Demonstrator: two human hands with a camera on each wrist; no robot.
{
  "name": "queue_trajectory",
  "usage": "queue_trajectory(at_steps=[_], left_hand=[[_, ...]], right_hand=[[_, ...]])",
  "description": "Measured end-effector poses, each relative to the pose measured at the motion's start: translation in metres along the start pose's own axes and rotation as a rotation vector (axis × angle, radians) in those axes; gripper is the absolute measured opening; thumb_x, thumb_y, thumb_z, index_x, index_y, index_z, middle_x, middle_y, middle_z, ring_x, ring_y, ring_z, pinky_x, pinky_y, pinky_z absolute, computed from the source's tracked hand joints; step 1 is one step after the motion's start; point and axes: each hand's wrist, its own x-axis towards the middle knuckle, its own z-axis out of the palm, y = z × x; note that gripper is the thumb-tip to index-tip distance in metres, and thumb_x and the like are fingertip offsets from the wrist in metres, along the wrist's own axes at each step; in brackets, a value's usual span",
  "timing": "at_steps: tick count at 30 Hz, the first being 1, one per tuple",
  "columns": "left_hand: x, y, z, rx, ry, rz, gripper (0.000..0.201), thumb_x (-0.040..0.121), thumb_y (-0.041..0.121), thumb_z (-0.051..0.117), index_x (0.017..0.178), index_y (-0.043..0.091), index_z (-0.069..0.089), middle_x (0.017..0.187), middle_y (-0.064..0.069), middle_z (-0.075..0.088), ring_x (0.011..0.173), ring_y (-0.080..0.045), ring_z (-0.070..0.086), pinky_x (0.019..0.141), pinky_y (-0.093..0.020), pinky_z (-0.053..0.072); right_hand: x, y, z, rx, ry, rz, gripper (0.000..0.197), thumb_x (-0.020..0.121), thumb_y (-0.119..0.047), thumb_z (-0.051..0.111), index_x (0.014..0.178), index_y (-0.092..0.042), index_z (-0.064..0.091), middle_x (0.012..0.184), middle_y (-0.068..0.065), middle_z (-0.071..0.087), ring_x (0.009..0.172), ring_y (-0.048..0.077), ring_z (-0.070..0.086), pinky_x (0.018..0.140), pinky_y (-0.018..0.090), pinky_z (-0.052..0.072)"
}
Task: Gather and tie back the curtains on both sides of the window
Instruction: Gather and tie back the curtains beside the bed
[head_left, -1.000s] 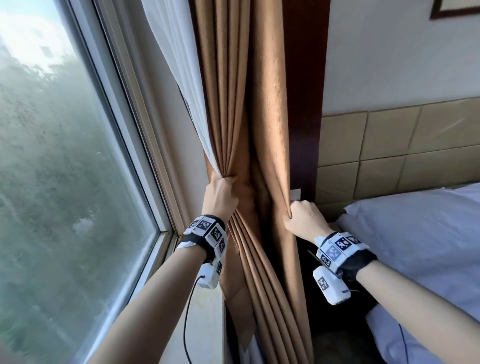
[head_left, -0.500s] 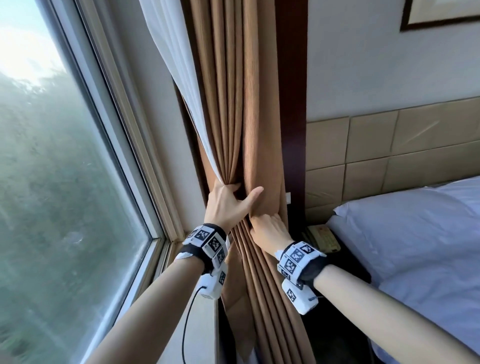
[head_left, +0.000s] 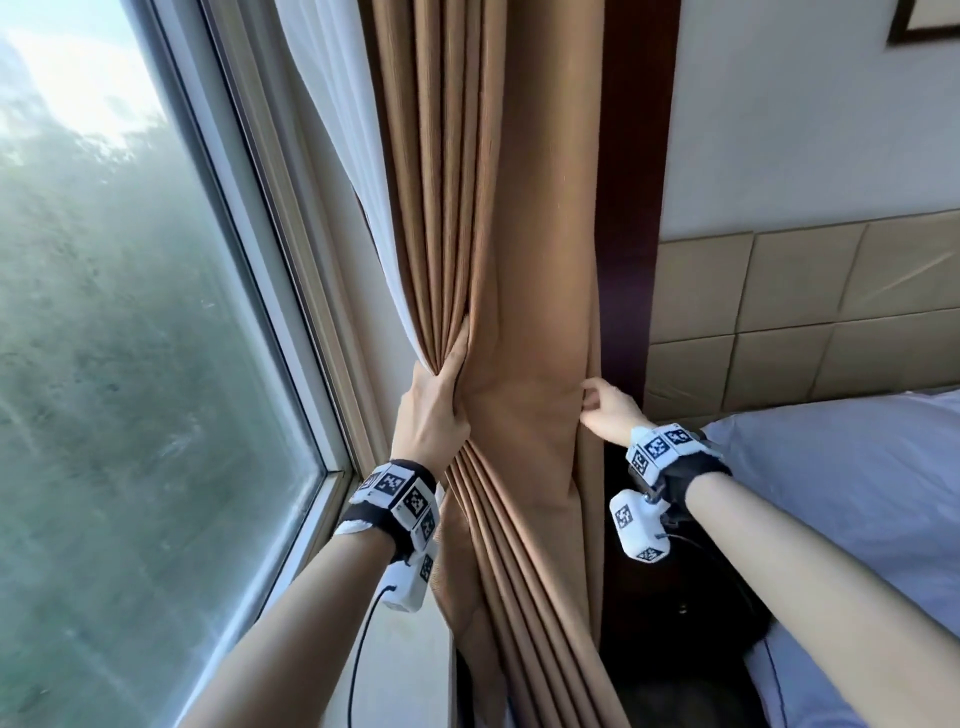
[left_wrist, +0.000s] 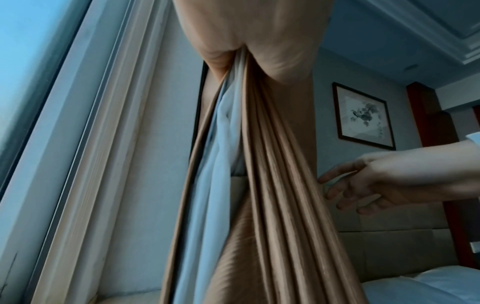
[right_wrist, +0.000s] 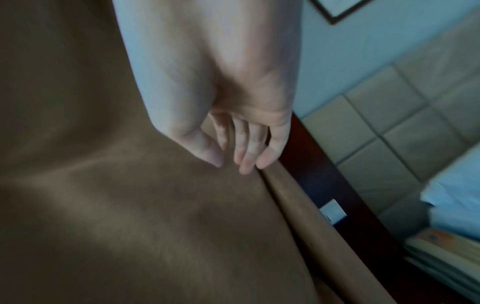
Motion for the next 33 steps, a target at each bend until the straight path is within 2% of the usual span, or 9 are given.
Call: queue_trajectory(at_steps=[3, 6, 9, 14, 17, 20, 25, 29, 33], left_hand=[[0.002, -0.005, -0.002, 0.065, -0.014, 0.056, 0.101, 0.079, -0.006, 0.043, 0.142, 0.06, 0.0, 0.098, -0.007, 0.04, 0.074, -0.039, 0.057, 0.066, -0.031, 0.046], [0.004, -0.009, 0.003, 0.05, -0.019, 0.038, 0.088, 0.074, -0.009, 0.044, 0.141, 0.048, 0.036, 0.116, -0.01, 0.043, 0.093, -0.036, 0.06, 0.08, -0.033, 0.052], [0.009, -0.011, 0.012, 0.038, -0.005, 0.011, 0.061, 0.072, -0.006, 0.049, 0.12, 0.03, 0.065, 0.127, -0.013, 0.045, 0.101, -0.04, 0.06, 0.087, -0.036, 0.052], [0.014, -0.007, 0.016, 0.055, -0.007, -0.018, 0.053, 0.073, -0.005, 0.051, 0.116, 0.021, 0.068, 0.124, -0.016, 0.049, 0.096, -0.043, 0.061, 0.085, -0.038, 0.053], [0.015, -0.006, 0.016, 0.055, 0.005, -0.055, 0.05, 0.075, -0.004, 0.05, 0.115, 0.019, 0.068, 0.126, -0.017, 0.048, 0.096, -0.044, 0.061, 0.086, -0.041, 0.053], [0.015, -0.004, 0.016, 0.068, -0.005, -0.085, 0.051, 0.075, -0.003, 0.051, 0.118, 0.02, 0.067, 0.129, -0.015, 0.045, 0.098, -0.043, 0.06, 0.089, -0.041, 0.052], [0.015, 0.005, 0.019, 0.066, -0.025, -0.138, 0.049, 0.076, 0.001, 0.053, 0.12, 0.018, 0.065, 0.13, -0.016, 0.043, 0.099, -0.045, 0.059, 0.094, -0.042, 0.05], [0.012, 0.019, 0.022, 0.023, -0.037, -0.142, 0.049, 0.078, 0.0, 0.051, 0.121, 0.018, 0.065, 0.127, -0.017, 0.044, 0.102, -0.044, 0.058, 0.097, -0.04, 0.048], [0.007, 0.032, 0.024, -0.026, -0.062, -0.13, 0.052, 0.077, 0.001, 0.051, 0.124, 0.017, 0.063, 0.13, -0.016, 0.043, 0.111, -0.041, 0.055, 0.102, -0.034, 0.042]], right_hand=[[0.042, 0.007, 0.0, 0.179, -0.026, 0.06, 0.084, 0.077, -0.017, 0.072, 0.148, -0.017, 0.026, 0.129, 0.005, 0.056, 0.121, 0.022, 0.052, 0.098, 0.034, 0.044], [0.072, 0.011, 0.006, 0.248, -0.01, 0.052, 0.112, 0.058, -0.031, 0.08, 0.151, -0.018, 0.02, 0.141, 0.004, 0.05, 0.132, 0.023, 0.045, 0.114, 0.044, 0.029], [0.087, 0.004, 0.014, 0.327, -0.008, 0.056, 0.106, 0.068, -0.017, 0.08, 0.152, -0.015, 0.016, 0.148, 0.004, 0.039, 0.136, 0.024, 0.039, 0.116, 0.042, 0.028], [0.083, -0.008, 0.02, 0.25, 0.126, 0.085, 0.062, 0.078, -0.012, 0.069, 0.135, -0.007, 0.047, 0.123, 0.01, 0.061, 0.111, 0.028, 0.06, 0.097, 0.041, 0.05], [0.052, -0.012, 0.015, 0.179, 0.136, 0.093, 0.033, 0.087, -0.018, 0.057, 0.116, -0.003, 0.055, 0.11, 0.008, 0.061, 0.101, 0.025, 0.058, 0.089, 0.034, 0.049], [0.009, -0.011, 0.007, 0.117, 0.176, 0.055, 0.027, 0.093, -0.024, 0.052, 0.111, -0.003, 0.053, 0.099, 0.006, 0.055, 0.094, 0.025, 0.056, 0.08, 0.029, 0.042], [-0.049, 0.007, 0.004, 0.061, 0.271, -0.116, 0.024, 0.083, -0.015, 0.057, 0.105, -0.006, 0.063, 0.097, 0.012, 0.066, 0.091, 0.029, 0.064, 0.08, 0.031, 0.05], [-0.092, 0.0, 0.01, 0.046, 0.317, -0.212, 0.038, 0.082, -0.01, 0.058, 0.12, -0.007, 0.056, 0.106, 0.011, 0.065, 0.098, 0.028, 0.062, 0.083, 0.025, 0.046], [-0.12, -0.022, 0.029, -0.035, 0.225, -0.267, 0.051, 0.088, -0.014, 0.054, 0.137, -0.007, 0.039, 0.111, 0.012, 0.058, 0.099, 0.025, 0.059, 0.087, 0.026, 0.045]])
